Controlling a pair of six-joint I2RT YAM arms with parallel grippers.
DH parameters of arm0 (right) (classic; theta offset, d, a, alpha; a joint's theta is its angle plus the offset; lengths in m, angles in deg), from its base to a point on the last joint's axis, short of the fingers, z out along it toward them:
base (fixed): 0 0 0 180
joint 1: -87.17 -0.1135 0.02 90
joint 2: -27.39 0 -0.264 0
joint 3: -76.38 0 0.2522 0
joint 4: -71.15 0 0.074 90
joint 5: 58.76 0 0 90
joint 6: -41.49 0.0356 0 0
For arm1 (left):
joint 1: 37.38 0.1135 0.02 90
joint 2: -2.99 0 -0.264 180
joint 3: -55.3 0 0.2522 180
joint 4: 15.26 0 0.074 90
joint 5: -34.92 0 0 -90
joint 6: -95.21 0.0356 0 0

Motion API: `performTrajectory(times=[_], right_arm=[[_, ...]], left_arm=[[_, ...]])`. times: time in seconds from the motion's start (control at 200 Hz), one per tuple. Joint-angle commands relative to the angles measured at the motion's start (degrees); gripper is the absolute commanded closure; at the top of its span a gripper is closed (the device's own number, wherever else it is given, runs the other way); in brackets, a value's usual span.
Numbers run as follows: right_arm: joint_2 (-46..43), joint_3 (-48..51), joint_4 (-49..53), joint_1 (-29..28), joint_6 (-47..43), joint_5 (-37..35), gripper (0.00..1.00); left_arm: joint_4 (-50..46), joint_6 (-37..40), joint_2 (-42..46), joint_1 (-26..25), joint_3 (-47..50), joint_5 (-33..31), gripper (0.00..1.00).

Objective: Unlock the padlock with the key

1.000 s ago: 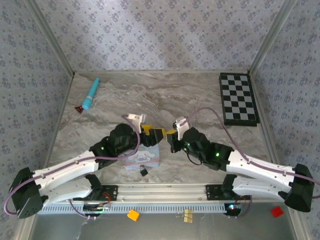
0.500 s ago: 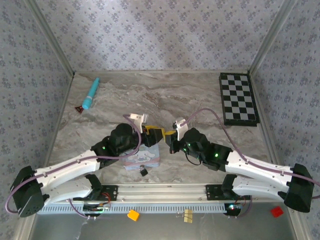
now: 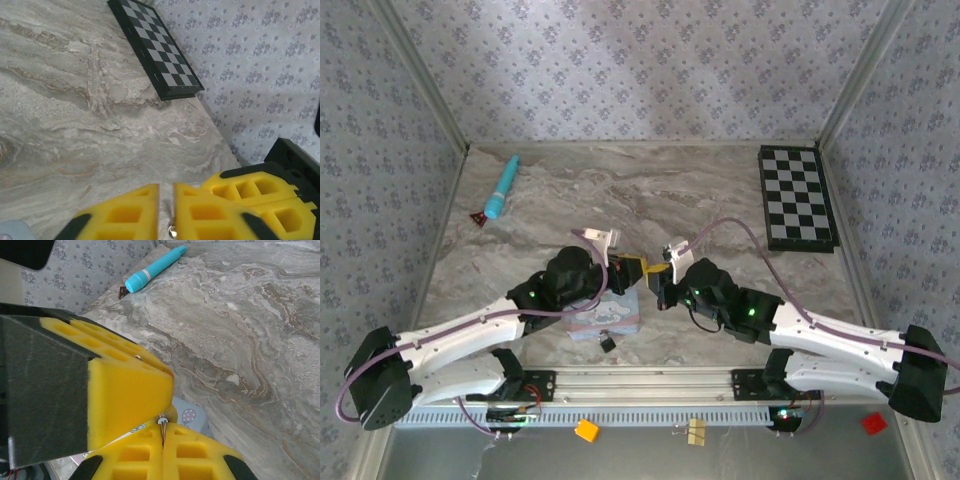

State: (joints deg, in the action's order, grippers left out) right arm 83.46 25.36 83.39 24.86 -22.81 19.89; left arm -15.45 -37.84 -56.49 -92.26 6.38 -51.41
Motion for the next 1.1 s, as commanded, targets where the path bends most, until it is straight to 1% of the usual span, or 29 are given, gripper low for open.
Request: performTrajectory(times=[0.0, 0.065, 0.15, 0.21, 0.25, 0.315, 0.32, 0.325, 0.36, 0.415, 0.505, 0.585, 0.65, 0.775, 0.835, 0.91, 1.094], right_arm=[[0.00, 0.21, -0.77, -0.45, 0.15, -1.43, 1.00], [-0.04, 0.16, -0.46, -0.54, 0.06, -2.22, 1.00], [-0.94, 0.69, 0.35, -0.22, 1.71, -4.97, 1.00], [-2.22, 2.28, -0.09, 0.86, 4.21, -4.49, 1.00], [-3.14, 3.89, -2.10, 2.33, 5.12, -1.80, 0.92], [-4.37, 6.27, -5.76, 5.48, 6.34, 3.32, 0.75], [-4.43, 6.43, -6.12, 5.81, 6.50, 3.87, 0.75], [-4.50, 6.64, -6.52, 6.06, 6.62, 3.87, 0.72], [-4.89, 8.17, -10.03, 8.17, 7.61, 5.81, 0.64], [-5.00, 11.04, -16.47, 11.02, 10.53, 11.19, 0.58], [-3.93, 15.51, -29.52, 14.89, 16.55, 17.64, 0.59], [-1.48, 17.53, -40.28, 16.65, 20.44, 21.62, 0.56], [0.28, 17.94, -45.57, 16.95, 23.24, 22.38, 0.54], [3.80, 18.49, -55.11, 17.17, 29.00, 22.16, 0.52], [5.60, 19.40, -60.59, 17.29, 31.57, 22.17, 0.49], [7.20, 19.60, -64.39, 17.48, 33.95, 22.71, 0.43], [10.21, 18.63, -67.32, 17.48, 36.25, 26.02, 0.44]], left_arm=[[0.56, -0.04, -0.11, -0.45, -2.46, -0.07, 0.93], [0.51, -0.38, 0.15, -0.42, -2.15, -0.87, 1.00], [0.87, -0.93, 0.80, -0.43, -1.60, -2.41, 1.00], [1.68, -1.41, 1.66, -0.43, -0.75, -3.57, 1.00], [2.14, -1.73, 2.26, -0.41, -0.32, -4.19, 1.00], [2.24, -2.50, 3.15, -0.41, 0.08, -5.64, 1.00], [2.25, -2.58, 3.19, -0.41, 0.13, -5.75, 1.00], [2.30, -2.62, 3.26, -0.41, 0.15, -5.85, 1.00], [2.66, -3.20, 3.56, -0.41, 0.26, -6.45, 1.00], [3.33, -4.17, 3.93, -0.41, 0.43, -7.27, 1.00], [5.44, -6.92, 4.67, -0.42, 1.30, -9.65, 1.00], [7.19, -10.01, 4.88, -0.32, 2.10, -11.41, 1.00], [8.89, -12.66, 4.43, -0.32, 2.34, -11.82, 1.00], [13.49, -17.25, 2.57, -0.32, 2.73, -10.57, 1.00], [14.98, -18.66, 1.67, -0.39, 2.86, -10.27, 1.00], [16.15, -19.39, 0.72, -0.43, 2.65, -9.45, 1.00], [18.07, -20.65, -0.63, -0.41, 2.02, -7.64, 1.00]])
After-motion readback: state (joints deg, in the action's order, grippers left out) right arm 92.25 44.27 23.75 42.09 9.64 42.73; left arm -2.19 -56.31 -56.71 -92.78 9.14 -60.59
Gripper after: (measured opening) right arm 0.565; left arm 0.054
